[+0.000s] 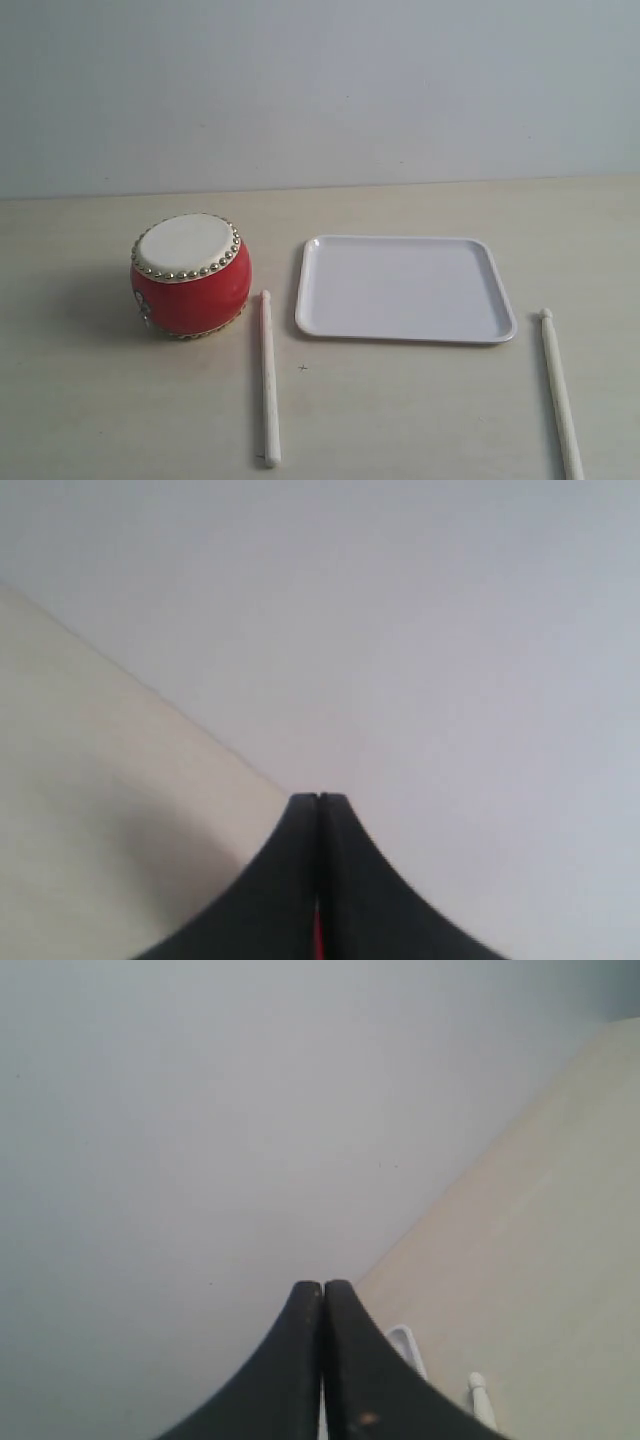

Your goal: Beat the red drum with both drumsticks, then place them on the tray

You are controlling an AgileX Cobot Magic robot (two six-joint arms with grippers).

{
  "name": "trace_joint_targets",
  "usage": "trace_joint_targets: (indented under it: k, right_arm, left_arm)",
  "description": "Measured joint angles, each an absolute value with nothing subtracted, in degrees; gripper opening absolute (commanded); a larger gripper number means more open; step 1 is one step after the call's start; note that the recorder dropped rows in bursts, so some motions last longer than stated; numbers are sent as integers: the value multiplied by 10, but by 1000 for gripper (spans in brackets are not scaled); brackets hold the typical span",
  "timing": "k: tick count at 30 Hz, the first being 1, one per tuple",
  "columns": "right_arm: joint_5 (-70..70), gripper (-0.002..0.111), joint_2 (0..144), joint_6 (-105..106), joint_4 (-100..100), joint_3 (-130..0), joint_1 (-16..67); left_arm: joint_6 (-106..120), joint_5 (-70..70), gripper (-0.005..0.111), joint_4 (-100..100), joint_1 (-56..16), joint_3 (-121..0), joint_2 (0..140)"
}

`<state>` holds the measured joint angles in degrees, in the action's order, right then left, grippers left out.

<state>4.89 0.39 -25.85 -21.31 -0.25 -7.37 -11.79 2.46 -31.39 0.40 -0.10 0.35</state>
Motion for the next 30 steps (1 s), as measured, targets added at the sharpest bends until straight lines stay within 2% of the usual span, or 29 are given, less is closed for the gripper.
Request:
trace_joint_targets:
  k: [8, 12, 16, 21, 26, 30]
  right_arm:
    - [23, 0, 4, -274, -238, -2, -74]
    - [-15, 0, 23, -252, -245, -5, -74]
    - [21, 0, 100, -180, -246, -55, -74]
    - [118, 0, 220, -89, -216, -182, -74]
    - [272, 0, 363, -66, -125, -330, -74]
    - [319, 0, 436, -62, -134, -408, -74]
  left_arm:
    - [-199, -63, 0, -325, 4, 0, 3]
    - [-190, -61, 0, -325, 4, -10, 34]
    - [-139, -18, 0, -301, 4, -83, 145]
    - [-110, 73, 0, -260, 4, -210, 321]
    - [-82, 184, 0, -253, 4, -347, 501]
    - [-14, 282, 0, -254, 4, -441, 595]
